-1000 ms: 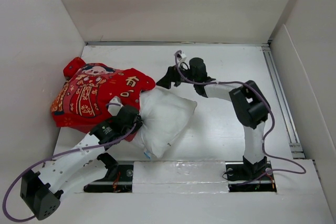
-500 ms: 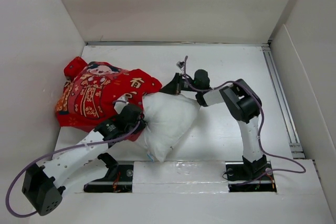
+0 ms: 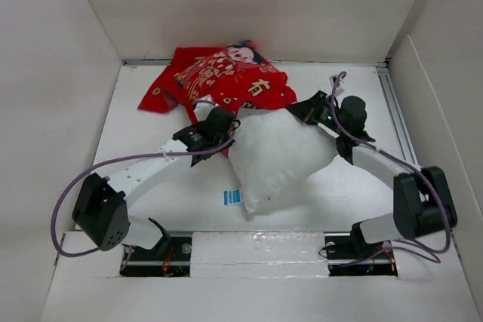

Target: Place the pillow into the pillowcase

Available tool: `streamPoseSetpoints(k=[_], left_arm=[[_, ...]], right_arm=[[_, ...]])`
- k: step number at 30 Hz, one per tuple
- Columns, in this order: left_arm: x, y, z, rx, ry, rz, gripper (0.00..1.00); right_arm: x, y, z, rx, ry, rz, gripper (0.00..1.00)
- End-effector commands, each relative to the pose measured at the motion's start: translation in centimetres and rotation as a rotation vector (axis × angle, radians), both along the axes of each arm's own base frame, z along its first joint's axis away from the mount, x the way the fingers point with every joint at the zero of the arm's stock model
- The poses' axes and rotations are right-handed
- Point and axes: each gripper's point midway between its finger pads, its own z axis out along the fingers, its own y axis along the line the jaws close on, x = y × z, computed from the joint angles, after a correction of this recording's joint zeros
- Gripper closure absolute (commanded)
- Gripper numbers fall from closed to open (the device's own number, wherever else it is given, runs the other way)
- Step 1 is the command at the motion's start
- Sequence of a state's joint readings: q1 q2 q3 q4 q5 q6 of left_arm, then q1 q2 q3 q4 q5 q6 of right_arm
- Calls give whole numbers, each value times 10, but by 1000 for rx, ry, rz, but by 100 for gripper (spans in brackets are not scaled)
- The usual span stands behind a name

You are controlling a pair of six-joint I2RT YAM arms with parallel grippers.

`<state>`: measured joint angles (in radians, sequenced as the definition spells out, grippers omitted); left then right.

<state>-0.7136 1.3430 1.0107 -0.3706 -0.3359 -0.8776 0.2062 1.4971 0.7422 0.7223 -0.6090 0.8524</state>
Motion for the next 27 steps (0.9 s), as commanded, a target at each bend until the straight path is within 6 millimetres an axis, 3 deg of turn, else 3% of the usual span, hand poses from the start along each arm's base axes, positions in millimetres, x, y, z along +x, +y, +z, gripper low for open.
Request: streamPoseSetpoints(k=[1,3,4,5,6,7,8,9,10,14,15,18,23,24,27], left_arm=[[18,32,19,84,-64,197,100],[12,39,6,83,-45,235,100],[11,40,7,58,-58,245,100],[4,47,-6,74,-46,257,100],[0,50,-11,77,-38,262,100],[-2,59,-14,79,-35,279,100],[-2,64,-20,80,-27,298,100],[-7,74,-29,89,-12,319,100],[-9,79,-33,96,-5,328,100],[-8,93,-33,136,-32,348,100],[-12,102,-37,186,-21,362,100],[-6,102,-33,203,-20,382,100],[4,94,-24,199,-28,377,100],[4,94,-24,199,-28,377,100],[10,94,-20,202,-32,380,100]], right_arm=[[-27,4,-26,-259,73,-66,100],[-34,5,-29,-273,95,-63,94],[-39,6,-31,-270,97,-48,66],[-40,3,-35,-270,108,-45,46],[-44,2,-44,-277,127,-43,34],[-44,-1,-45,-275,134,-61,29],[-44,-4,-52,-292,162,-80,18],[-41,-13,-52,-311,172,-137,16],[-48,-17,-53,-323,173,-158,1],[-61,-32,-53,-398,172,-286,0],[-60,-45,-58,-447,180,-356,0],[-65,-60,-52,-458,160,-452,0],[-57,-107,-43,-429,125,-654,0],[-52,-110,-61,-454,170,-646,0],[-34,-118,-76,-485,223,-674,0]])
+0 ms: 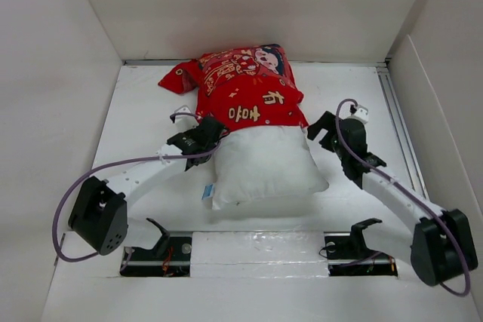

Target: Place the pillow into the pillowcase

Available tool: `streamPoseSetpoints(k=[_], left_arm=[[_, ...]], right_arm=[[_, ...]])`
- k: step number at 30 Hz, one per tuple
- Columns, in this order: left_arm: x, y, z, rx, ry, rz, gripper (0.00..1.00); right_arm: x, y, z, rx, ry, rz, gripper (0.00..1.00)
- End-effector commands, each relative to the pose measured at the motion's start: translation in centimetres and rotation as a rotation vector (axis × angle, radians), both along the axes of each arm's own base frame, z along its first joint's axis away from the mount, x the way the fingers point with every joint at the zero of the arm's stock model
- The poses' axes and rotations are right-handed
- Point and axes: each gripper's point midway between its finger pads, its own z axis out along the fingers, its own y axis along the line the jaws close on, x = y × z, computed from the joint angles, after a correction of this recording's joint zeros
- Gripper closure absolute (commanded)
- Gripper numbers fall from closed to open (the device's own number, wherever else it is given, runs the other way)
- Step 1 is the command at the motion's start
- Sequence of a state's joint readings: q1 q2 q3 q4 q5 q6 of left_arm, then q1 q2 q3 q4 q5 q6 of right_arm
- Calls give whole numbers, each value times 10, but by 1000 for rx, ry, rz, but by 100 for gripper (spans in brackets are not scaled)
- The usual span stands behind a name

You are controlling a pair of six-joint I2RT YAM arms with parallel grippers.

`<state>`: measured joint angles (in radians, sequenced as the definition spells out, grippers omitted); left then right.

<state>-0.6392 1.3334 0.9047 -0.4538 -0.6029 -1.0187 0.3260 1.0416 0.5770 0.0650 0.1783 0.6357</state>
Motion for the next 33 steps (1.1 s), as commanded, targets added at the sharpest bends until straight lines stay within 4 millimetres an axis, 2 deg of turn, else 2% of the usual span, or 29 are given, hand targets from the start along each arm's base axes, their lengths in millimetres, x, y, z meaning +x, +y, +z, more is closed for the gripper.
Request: streamPoseSetpoints(k=[1,4,5,6,7,9,10,12,13,14,15,16,17,19,20,21,22,24,28,33], left_arm=[[8,9,10,36,-19,45,100],[11,8,11,50,-17,27,100],[13,6,10,59,-11,21,100],[13,6,8,69,2,20,100],[13,6,8,69,2,20,100],[13,7,10,77,6,14,100],[15,-2,13,54,2,-31,100],[16,-6,19,50,-7,-80,100],[18,-15,25,14,-17,-114,100],[22,-20,32,2,-35,-128,100],[24,-21,41,-5,-55,-134,100],[23,-13,46,33,-56,-110,100],[29,-5,65,58,-83,-60,100],[32,13,61,92,-48,-11,100],[39,18,69,94,-54,7,100],[42,25,64,99,-35,18,100],[47,42,60,107,-16,57,100],[52,48,55,92,-6,43,100],[50,55,46,106,4,59,100],[50,55,29,122,46,63,100]], right_arm=[[21,-18,-32,-53,79,-83,0],[32,-8,-30,-51,85,-28,0],[31,-6,-35,-59,100,-11,0],[31,-1,-32,-55,100,6,0],[31,-1,-37,-58,111,7,0],[26,12,-48,-27,158,69,0],[20,38,-43,5,155,151,0],[3,72,-35,36,139,242,0],[-14,106,-27,45,115,310,0],[-22,125,-22,67,97,355,0],[-27,141,-12,89,71,393,0],[-31,154,-10,90,69,425,0],[-32,165,-14,51,79,439,0],[-29,166,-20,24,85,448,0],[-23,159,-20,16,80,413,0],[-22,148,-32,-5,99,378,0],[-20,138,-29,-6,85,348,0],[-13,120,-36,-6,100,307,0],[-12,117,-36,-25,93,297,0],[1,104,-61,-162,149,220,0]])
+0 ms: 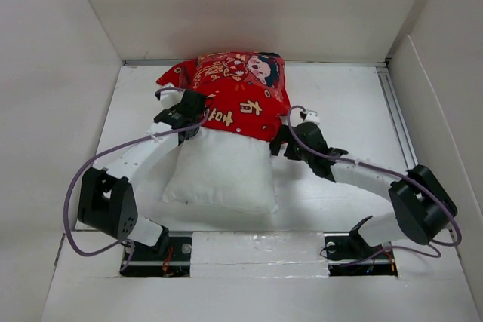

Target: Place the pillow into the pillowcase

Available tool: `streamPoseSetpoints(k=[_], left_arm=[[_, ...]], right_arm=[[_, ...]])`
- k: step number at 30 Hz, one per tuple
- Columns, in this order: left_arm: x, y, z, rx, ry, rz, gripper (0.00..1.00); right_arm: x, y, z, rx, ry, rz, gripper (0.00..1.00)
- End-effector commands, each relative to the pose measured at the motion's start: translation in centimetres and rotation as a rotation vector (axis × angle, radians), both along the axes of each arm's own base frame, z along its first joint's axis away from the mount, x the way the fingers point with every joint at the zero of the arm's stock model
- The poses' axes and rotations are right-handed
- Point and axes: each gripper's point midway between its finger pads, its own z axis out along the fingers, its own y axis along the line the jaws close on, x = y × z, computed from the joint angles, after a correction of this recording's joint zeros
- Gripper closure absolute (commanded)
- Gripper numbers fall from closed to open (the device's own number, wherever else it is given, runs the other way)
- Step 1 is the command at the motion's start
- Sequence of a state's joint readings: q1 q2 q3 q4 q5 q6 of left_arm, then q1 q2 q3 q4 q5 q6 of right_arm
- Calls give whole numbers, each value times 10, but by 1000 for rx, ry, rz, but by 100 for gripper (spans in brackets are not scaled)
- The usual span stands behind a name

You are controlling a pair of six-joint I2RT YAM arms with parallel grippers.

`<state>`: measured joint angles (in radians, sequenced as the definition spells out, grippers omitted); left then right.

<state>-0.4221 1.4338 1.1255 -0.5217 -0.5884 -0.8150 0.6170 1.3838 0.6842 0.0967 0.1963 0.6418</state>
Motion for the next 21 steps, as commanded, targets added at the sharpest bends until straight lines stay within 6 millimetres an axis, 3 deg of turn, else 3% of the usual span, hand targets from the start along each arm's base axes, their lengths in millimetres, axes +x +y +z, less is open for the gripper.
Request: streamPoseSetpoints(k=[1,7,9,14,21], left_arm=[[-2,1,-9,20,27,-8,100],[4,2,-7,39,17,-4,100],[5,3,-6,46,14,2,100],[9,1,-10,27,-3,16,100],[10,-5,-16,10,3,-14,100]], right_arm=[[16,-9,-2,-89,-27,-58,0],[-6,-5,-4,-80,-36,-36,0],[5,-4,3,-86,-61,-67,0],[26,8,-20,-167,-60,-79,0],[61,11,-5,-253,-171,-136,0]])
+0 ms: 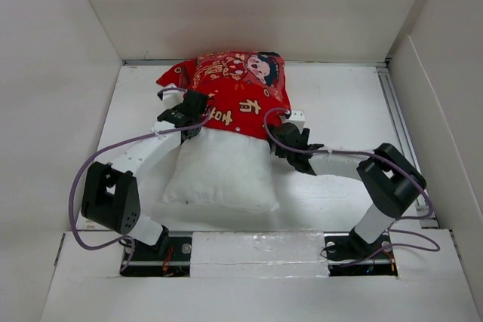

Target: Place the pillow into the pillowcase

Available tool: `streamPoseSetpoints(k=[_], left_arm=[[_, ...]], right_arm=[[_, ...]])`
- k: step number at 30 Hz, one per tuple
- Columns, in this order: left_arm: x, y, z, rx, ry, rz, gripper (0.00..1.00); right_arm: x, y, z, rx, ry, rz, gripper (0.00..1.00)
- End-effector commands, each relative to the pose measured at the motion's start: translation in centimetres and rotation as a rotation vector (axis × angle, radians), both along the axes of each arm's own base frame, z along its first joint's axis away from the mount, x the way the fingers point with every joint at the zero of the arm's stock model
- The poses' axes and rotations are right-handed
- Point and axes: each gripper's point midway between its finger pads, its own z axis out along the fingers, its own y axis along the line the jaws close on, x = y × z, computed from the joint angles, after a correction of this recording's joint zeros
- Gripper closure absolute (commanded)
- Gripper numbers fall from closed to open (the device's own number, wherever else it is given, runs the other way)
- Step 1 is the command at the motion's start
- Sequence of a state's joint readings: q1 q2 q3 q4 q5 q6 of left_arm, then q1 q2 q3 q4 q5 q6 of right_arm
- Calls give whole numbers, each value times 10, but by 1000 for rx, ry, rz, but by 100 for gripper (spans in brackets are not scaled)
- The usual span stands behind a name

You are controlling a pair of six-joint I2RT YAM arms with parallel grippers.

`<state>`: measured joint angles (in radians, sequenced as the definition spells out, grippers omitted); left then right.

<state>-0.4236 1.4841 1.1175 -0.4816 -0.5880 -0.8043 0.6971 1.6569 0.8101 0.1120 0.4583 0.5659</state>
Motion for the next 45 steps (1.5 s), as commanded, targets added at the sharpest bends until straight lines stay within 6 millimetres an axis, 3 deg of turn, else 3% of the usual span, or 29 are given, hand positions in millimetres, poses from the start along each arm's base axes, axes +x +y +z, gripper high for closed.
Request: streamPoseSetpoints(k=[1,7,8,12,13,14,17,20,21,24,25,26,28,30,33,37,39,41,42,45], left_arm=[[3,-1,-1,-4,-18,-6,100],[2,-4,-1,-16,-16,-24,100],[3,-6,-1,-22,-18,-36,100],[2,-7,-1,-23,-12,-48,100],[2,-7,-1,-23,-12,-48,100],[2,-7,-1,-23,-12,-48,100],[0,-8,1,-35,-18,-54,100],[-4,-4,2,-33,-25,-29,100],[-5,-1,11,-40,-52,-14,100],[-17,9,19,-47,-89,33,88],[-18,11,23,-53,-118,38,69],[-25,15,12,-49,-109,38,57],[-29,19,8,-64,-125,45,37],[-31,23,-5,-97,-99,50,31],[-29,37,-8,-84,-97,78,28],[-22,39,-12,-66,-120,86,28],[-16,45,-16,-57,-129,110,33],[-12,54,-22,-58,-116,131,45],[-7,54,-23,-63,-123,127,63],[-8,55,-30,-59,-113,127,83]], right_arm=[[38,13,53,8,-209,-40,0],[51,17,55,-78,-305,10,0],[58,22,67,-40,-361,30,0],[64,30,57,-32,-357,94,3],[69,29,56,-24,-366,104,8],[73,32,62,-5,-391,125,30],[80,32,62,35,-410,150,70],[79,33,75,57,-437,157,88],[78,34,82,81,-446,148,100],[71,25,87,111,-432,104,100],[70,19,78,99,-398,91,100],[73,12,80,108,-394,75,100],[74,6,78,126,-370,66,100],[72,3,69,128,-328,80,100],[73,2,77,160,-328,94,100],[71,3,83,179,-329,119,100],[69,4,80,178,-317,127,100],[68,5,82,182,-315,135,100],[70,1,82,181,-316,126,100],[68,0,87,181,-316,126,100]])
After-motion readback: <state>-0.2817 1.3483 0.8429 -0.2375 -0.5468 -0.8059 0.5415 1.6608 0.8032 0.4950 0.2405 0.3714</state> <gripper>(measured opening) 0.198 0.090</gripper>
